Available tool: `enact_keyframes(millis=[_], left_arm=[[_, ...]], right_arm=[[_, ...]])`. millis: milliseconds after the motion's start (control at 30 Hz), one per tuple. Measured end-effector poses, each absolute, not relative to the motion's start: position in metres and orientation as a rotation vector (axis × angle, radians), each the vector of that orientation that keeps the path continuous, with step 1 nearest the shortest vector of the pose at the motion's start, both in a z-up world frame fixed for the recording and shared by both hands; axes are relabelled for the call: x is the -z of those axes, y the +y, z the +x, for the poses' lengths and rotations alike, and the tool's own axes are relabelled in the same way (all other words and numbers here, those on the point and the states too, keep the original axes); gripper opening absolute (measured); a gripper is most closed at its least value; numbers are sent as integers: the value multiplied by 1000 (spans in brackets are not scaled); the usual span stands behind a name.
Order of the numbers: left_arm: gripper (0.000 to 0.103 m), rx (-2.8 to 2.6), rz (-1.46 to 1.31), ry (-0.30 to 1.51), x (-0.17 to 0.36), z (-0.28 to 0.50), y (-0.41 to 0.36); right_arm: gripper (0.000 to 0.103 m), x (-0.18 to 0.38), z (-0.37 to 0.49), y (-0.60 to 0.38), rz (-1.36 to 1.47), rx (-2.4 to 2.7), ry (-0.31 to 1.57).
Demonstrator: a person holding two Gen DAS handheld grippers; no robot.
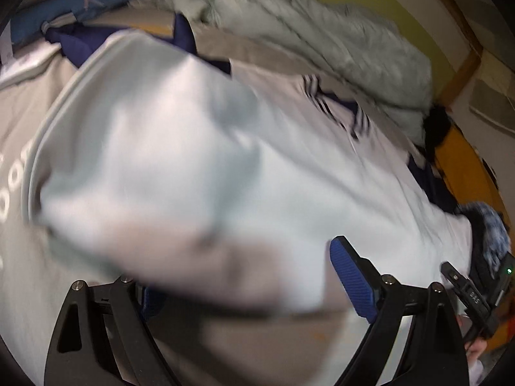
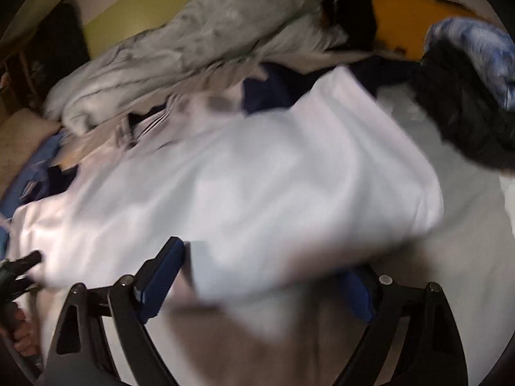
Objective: Fold large clothes
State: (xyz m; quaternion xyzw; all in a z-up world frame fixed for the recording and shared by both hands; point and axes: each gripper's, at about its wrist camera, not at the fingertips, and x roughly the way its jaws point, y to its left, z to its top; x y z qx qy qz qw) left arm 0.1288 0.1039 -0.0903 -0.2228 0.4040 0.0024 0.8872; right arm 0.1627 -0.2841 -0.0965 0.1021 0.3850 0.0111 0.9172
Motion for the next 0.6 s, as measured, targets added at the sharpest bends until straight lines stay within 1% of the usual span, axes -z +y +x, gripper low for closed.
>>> enact_keyframes(millis=[33,67,100,133,167,267,400,500,533,600], left_arm=[[89,-24,-440,818,91,132,105],[78,-29,-418,812,92,134,108],[61,-35,-403,806,91,134,107],[28,-29,-391,793,87,132,106],[21,-14,-372,778,82,129,104],[16,-19,-354,778,67,117,102],[16,-18,-370,838,49,85,98],[17,-21,-360,861,55,55,96],[18,-26,-341,871,59,47,92],[24,-47,-266,873,63,37,82]], right_arm=[[77,97,167,-287,231,-16,785],[51,95,167,-292,254,-2,769],[40,93,166,-293,263,-7,757],[28,91,165,-295,266,-22,747],[21,89,164,-296,265,-38,744],[17,71,151,-288,194,-59,726],[17,56,128,-286,162,-78,763],[17,60,105,-286,133,-78,808],[18,65,100,-287,125,-71,828],[19,72,96,-286,113,-59,855]])
